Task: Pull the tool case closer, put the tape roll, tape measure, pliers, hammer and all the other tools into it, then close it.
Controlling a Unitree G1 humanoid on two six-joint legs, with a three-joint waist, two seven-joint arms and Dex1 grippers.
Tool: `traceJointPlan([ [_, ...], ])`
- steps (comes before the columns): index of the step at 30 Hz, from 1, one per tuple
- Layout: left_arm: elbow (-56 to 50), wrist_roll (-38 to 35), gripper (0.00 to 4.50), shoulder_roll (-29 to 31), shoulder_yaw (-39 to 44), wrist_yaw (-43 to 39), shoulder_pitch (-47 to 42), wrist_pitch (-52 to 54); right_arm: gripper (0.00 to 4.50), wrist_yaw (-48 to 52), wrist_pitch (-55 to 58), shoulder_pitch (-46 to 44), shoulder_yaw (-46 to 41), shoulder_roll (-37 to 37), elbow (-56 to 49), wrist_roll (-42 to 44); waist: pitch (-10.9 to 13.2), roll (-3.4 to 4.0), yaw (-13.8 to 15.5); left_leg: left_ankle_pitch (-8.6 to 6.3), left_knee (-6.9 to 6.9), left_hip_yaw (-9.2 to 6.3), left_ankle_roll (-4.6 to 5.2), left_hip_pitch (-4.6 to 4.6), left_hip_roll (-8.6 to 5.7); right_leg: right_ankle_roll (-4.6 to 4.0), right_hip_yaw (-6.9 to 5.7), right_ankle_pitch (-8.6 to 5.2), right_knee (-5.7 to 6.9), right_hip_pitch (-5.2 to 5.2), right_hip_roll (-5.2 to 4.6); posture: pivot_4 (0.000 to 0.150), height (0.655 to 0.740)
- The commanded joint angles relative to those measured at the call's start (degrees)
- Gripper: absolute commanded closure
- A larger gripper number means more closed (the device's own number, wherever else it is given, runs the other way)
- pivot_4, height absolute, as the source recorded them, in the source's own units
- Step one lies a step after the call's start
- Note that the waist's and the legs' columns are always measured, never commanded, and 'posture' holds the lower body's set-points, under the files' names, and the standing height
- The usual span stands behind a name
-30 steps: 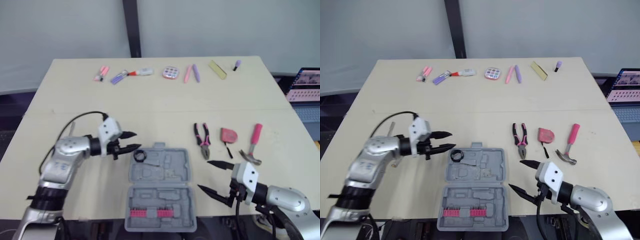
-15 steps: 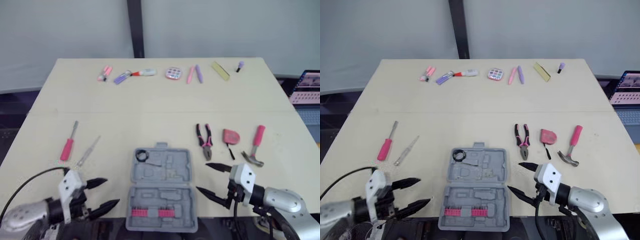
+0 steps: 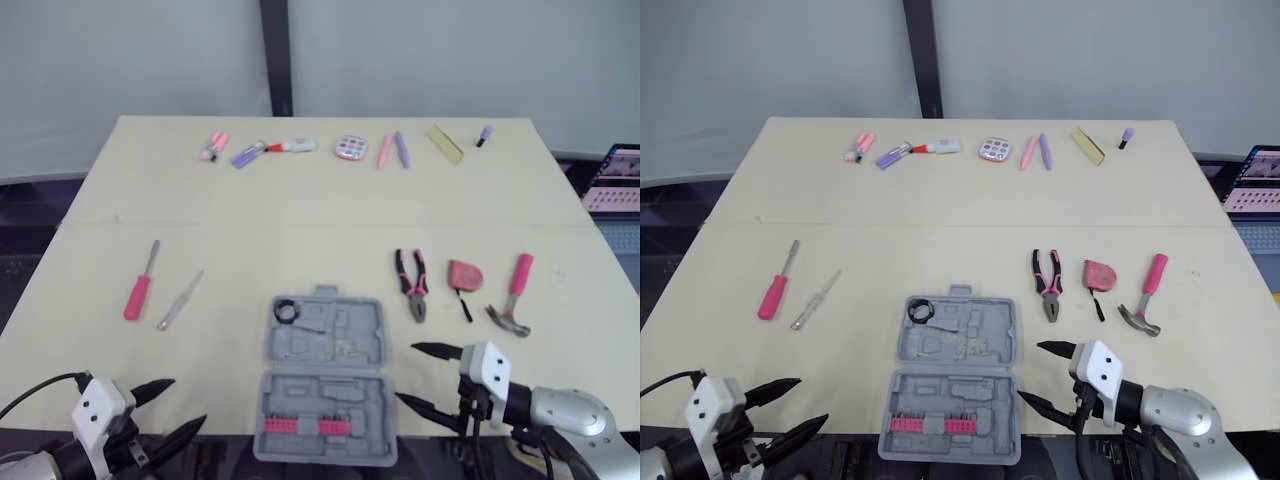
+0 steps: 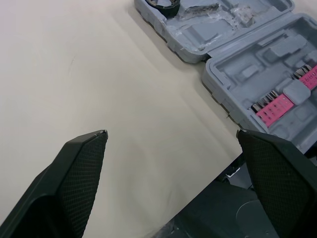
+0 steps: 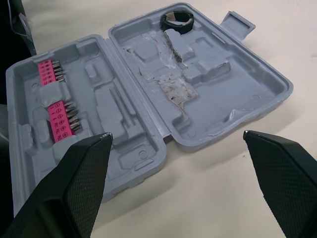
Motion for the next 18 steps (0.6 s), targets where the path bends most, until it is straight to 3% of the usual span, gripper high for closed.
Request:
traceJointPlan([
  [1, 0.08, -0.50, 0.02, 0.02, 0.25, -0.03, -0.07, -1.37, 0.00, 0.82, -0.89, 0.69, -1.57, -0.49, -0.97, 1.31, -0.01, -0.01, 0.00, 0.00, 0.00, 0.00, 0.00, 0.00, 0.00, 0.00, 0.00, 0.00, 0.00, 0.00, 0.00, 0.150, 0.7400],
  [12, 1.63, -0.54, 0.02, 0.07, -1.28, -0.05, -2.13, -3.66, 0.00, 0.76, -0.84, 1.05, -2.21, -0.77, -1.06, 1.43, -0.01, -0.02, 0.01, 0.00, 0.01, 0.03, 0.00, 0.01, 0.00, 0.00, 0.02, 0.00, 0.00, 0.01, 0.00, 0.150, 0.7400],
  [18, -8.27, -9.27, 0.02, 2.98, -4.26, 1.64, -11.44, 3.68, 0.00, -1.41, 1.23, -0.65, -3.51, 0.14, -1.39, 2.18, -0.04, -0.05, 0.20, 0.01, 0.07, 0.03, -0.02, 0.00, 0.00, 0.05, 0.03, 0.03, 0.02, 0.04, -0.02, 0.150, 0.7400],
])
